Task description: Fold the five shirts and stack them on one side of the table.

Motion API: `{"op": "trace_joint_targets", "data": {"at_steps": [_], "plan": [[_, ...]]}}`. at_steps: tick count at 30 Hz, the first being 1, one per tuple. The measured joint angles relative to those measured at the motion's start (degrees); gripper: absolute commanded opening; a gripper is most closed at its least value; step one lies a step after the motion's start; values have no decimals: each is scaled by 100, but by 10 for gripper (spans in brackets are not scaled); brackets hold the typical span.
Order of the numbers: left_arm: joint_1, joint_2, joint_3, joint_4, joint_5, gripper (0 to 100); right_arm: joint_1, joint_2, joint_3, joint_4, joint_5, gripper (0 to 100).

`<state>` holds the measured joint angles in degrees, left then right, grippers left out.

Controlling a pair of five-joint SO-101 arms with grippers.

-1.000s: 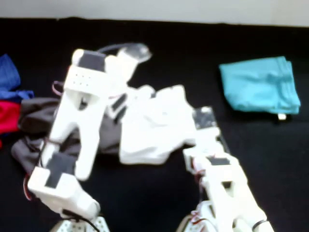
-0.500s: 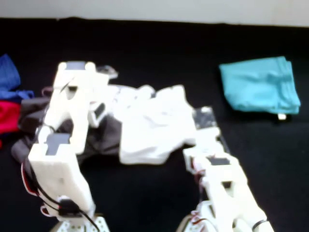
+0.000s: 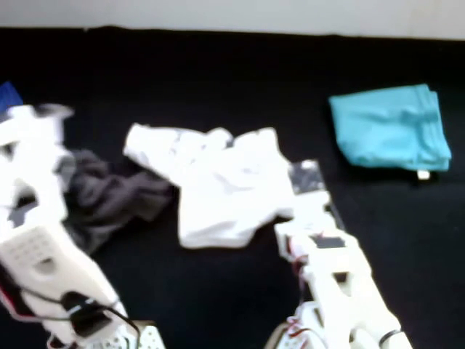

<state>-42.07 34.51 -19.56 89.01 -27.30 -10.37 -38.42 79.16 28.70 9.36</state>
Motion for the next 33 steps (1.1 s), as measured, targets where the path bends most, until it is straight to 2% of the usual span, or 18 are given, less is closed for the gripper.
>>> {"op": "trace_joint_targets", "data": {"at_steps": [5, 8, 14, 17, 22, 27, 33], "plan": [[-1424, -492, -1644, 281, 0, 9, 0, 0, 0, 0, 0, 36], [-1802, -774, -2523, 448, 0, 11, 0, 0, 0, 0, 0, 36], [-1873, -1081, -3376, 976, 0, 14, 0, 0, 62, -18, 0, 39], [-1873, -1248, -3490, 1064, 0, 25, 0, -18, 53, 114, 0, 98], [-1881, -1538, -3490, 1090, -18, 187, -70, -35, -844, 1521, 0, 219], [-1881, -1635, -3499, 1090, -18, 210, -677, -9, -2514, 3007, 0, 220], [-1881, -1653, -3147, 1090, -18, 210, -1996, -9, -3824, 3648, 0, 220]]}}
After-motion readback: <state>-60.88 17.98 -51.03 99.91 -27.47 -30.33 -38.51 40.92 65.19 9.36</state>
